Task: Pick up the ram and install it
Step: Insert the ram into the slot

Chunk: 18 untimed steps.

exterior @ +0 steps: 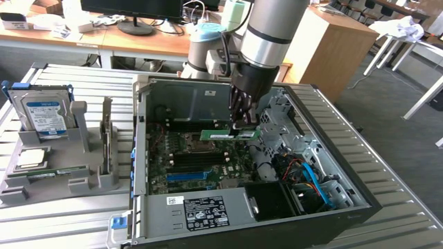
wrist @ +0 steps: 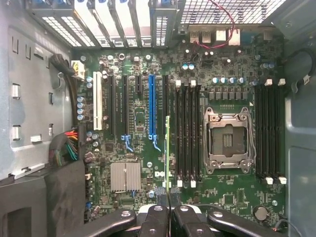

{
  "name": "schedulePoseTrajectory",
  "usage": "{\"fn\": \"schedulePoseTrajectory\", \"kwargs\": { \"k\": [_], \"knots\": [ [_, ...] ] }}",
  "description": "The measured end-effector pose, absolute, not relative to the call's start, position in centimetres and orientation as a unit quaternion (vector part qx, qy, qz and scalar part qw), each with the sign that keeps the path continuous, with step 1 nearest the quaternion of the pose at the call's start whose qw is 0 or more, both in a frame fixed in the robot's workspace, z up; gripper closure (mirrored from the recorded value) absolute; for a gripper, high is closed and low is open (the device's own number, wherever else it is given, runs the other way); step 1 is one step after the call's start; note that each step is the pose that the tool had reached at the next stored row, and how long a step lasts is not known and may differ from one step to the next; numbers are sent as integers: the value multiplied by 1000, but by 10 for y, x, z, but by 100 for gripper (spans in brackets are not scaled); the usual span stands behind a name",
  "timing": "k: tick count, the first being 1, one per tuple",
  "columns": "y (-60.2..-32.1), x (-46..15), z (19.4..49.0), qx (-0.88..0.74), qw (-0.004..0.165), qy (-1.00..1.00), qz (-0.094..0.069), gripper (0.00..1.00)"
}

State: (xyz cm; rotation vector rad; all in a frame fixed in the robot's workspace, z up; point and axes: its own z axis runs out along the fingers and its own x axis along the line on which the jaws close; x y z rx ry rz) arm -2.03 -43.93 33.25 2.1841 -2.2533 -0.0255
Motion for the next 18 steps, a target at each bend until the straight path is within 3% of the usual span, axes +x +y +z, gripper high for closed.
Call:
{"fn": "schedulePoseTrajectory", "kwargs": {
  "k": [18],
  "knots": [
    [-439, -20, 325, 696, 2, -718, -8, 88]
  ]
}}
